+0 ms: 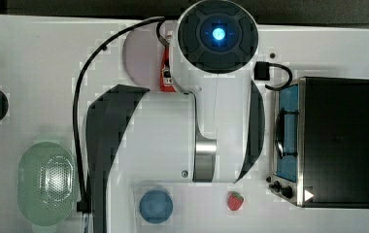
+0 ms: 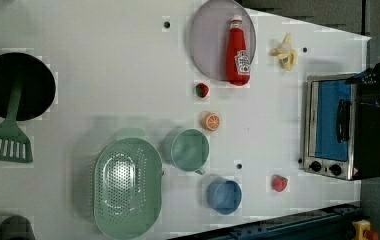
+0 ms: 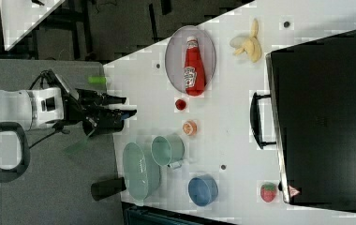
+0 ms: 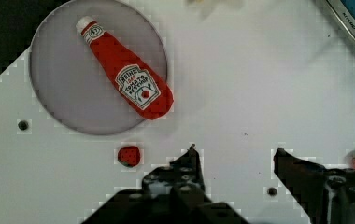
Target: Pick ketchup from plate and place it on table.
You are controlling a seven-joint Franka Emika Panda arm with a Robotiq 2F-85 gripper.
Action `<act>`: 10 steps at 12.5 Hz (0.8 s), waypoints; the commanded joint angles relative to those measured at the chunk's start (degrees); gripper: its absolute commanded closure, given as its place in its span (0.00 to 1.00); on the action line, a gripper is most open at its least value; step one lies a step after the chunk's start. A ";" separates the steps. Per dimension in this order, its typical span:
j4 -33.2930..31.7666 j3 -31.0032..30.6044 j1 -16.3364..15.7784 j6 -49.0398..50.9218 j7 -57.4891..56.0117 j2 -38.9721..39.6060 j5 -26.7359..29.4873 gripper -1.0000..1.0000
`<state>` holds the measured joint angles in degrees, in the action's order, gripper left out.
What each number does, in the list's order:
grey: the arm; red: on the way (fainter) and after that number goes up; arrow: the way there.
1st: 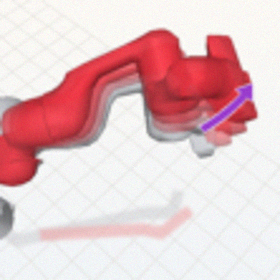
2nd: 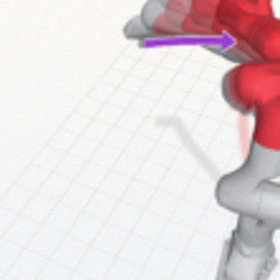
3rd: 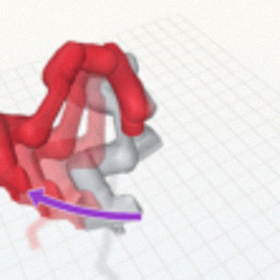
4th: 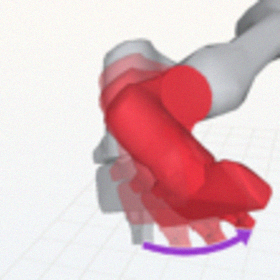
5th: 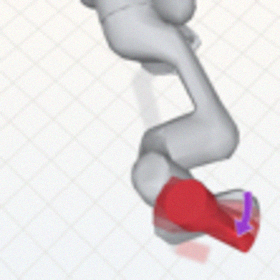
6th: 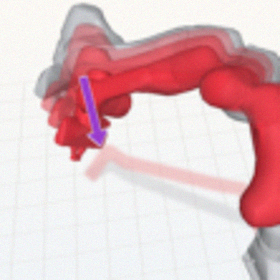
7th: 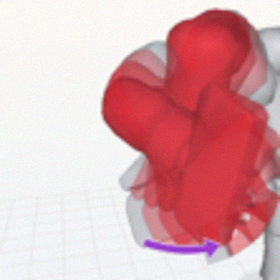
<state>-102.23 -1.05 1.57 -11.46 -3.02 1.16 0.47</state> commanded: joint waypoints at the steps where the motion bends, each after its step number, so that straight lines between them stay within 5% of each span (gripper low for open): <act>1: -5.76 -3.81 5.01 8.92 2.51 -13.49 1.07 0.21; 3: -5.76 -4.03 4.90 8.55 -0.87 -11.93 1.08 0.00; 10: -5.38 -5.20 4.48 -0.05 -16.18 1.52 1.10 0.00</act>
<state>-105.58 -6.48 5.27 -11.19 -13.34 0.08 1.36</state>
